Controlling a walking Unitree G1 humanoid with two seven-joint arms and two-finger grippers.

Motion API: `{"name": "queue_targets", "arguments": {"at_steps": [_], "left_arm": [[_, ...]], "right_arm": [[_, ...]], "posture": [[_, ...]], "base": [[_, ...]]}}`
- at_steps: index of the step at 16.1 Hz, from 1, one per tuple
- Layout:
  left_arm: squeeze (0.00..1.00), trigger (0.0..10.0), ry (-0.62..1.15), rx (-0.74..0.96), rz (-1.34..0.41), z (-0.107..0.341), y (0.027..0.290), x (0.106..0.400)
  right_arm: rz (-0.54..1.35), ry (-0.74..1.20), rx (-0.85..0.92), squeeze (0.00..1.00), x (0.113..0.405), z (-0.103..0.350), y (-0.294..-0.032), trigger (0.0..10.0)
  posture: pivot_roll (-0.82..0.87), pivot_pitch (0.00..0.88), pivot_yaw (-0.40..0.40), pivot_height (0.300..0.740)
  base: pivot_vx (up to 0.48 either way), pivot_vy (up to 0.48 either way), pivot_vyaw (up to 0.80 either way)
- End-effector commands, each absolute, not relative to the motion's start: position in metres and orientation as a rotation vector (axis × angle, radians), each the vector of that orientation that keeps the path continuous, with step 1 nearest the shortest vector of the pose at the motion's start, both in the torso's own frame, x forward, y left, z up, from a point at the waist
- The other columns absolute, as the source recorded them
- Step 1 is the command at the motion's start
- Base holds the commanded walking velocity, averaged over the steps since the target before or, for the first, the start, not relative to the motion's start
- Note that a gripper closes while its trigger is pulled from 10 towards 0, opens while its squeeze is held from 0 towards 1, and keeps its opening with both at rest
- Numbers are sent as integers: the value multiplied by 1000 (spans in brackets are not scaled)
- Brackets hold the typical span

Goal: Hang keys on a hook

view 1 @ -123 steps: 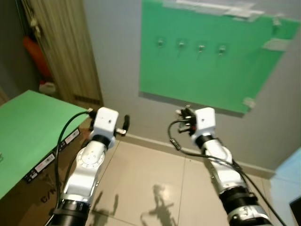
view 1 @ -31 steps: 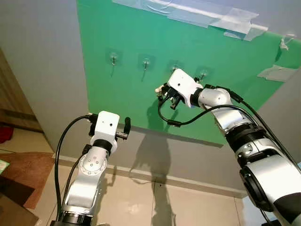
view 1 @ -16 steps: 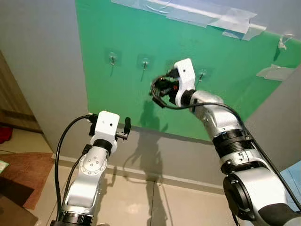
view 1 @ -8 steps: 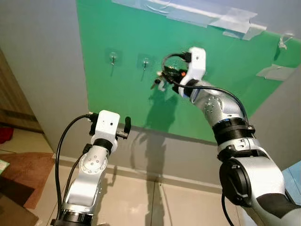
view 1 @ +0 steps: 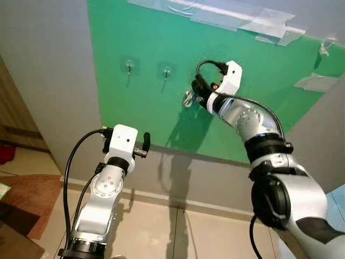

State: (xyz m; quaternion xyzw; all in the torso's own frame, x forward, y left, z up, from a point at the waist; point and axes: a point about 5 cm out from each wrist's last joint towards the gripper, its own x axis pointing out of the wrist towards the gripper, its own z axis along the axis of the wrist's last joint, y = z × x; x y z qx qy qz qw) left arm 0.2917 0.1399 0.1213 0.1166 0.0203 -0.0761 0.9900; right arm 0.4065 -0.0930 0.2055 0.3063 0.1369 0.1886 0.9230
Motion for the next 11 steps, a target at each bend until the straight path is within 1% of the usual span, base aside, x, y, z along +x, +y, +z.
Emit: {"name": "queue_targets", "arguments": {"at_steps": [1,9,11], "left_arm": [[0,10000,53,236,-168,120,135,293],[0,10000,56,237,-163,120,137,292],[0,10000,57,238,-161,120,137,292]], "right_arm": [[364,301,674,0,407,204,-98,0],[351,330,729,0,407,198,-96,0],[390,308,707,0,407,201,-94,0]], "posture": [[40,32,-129,740],[47,32,-135,740],[48,33,-136,740]], "base": [[0,0,0],[0,0,0],[0,0,0]]}}
